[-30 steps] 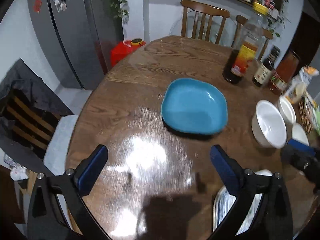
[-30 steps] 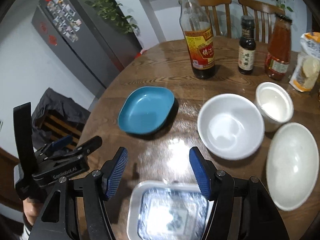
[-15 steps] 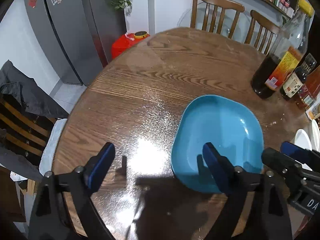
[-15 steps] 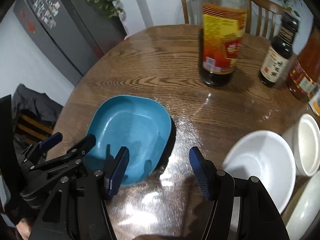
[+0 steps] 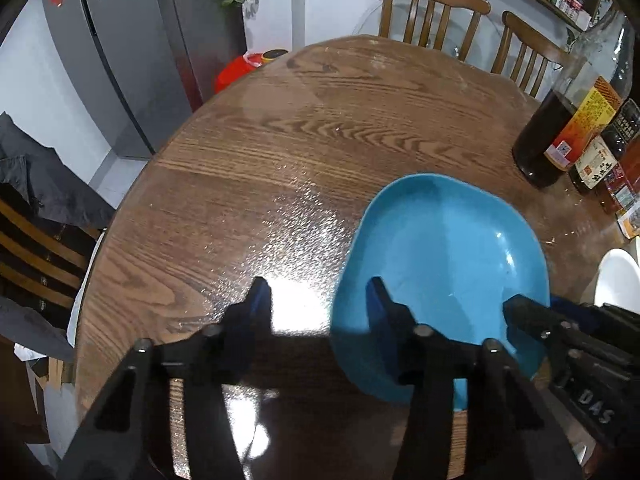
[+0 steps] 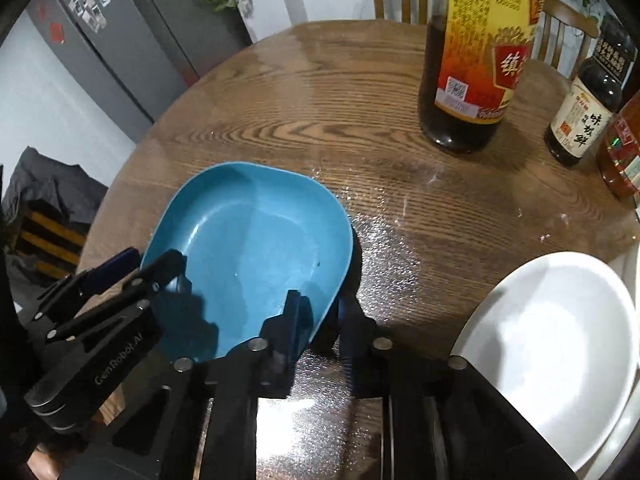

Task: Organize plates and bowls
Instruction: 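Lift the teal dish with both grippers and lower it onto the stacked plates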

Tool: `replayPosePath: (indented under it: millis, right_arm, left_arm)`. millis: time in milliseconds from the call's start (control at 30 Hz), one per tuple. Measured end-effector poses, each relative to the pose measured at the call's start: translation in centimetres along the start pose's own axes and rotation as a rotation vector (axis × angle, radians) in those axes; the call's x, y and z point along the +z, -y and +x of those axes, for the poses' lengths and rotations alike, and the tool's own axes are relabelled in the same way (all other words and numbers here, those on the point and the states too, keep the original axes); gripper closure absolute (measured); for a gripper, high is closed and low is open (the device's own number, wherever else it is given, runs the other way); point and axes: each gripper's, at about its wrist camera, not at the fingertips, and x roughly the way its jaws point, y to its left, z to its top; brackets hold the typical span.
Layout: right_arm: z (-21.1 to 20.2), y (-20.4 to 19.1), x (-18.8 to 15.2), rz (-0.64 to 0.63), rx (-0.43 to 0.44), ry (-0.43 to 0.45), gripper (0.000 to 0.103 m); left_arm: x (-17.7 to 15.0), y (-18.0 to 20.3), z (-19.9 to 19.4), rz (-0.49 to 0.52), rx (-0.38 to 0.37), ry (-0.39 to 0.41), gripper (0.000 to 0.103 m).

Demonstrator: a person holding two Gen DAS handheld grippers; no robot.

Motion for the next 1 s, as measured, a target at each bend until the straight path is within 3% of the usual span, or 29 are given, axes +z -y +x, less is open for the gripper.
replayPosePath:
  millis: [33,100,333,533,1000]
  right_arm:
    - [-0.1,-0.2,0.0,-0.008,-0.003,0.005,0.086]
    - [-0.4,-0.6,0.0,-0.027,-0.014,0.018,0.087]
    - [-1.8,-0.6,0.2,-0.029,-0.003,0.045,0.087]
    - [-5.1,-0.5,-0.9,-0.056,0.021,0.086,0.087]
    - [-12.9,1.8,-8.2,-0.002,0.127,0.193,0.087]
  left_arm:
    - [0.1,0.1,0.2,-0.001,-0.005,0.001,0.065]
    - [0.1,0.6,0.1,0.013,-0.027,-0.002,0.086]
    - [-0.3,0.5,-0.7,0.004,-0.045,0.011,0.089]
    - [-1.0,1.0,-4.6,0.006,-0.034,0.087,0.090]
    - [-6.4,4.0,-12.8,0.031,-0.027,0.186,0.091]
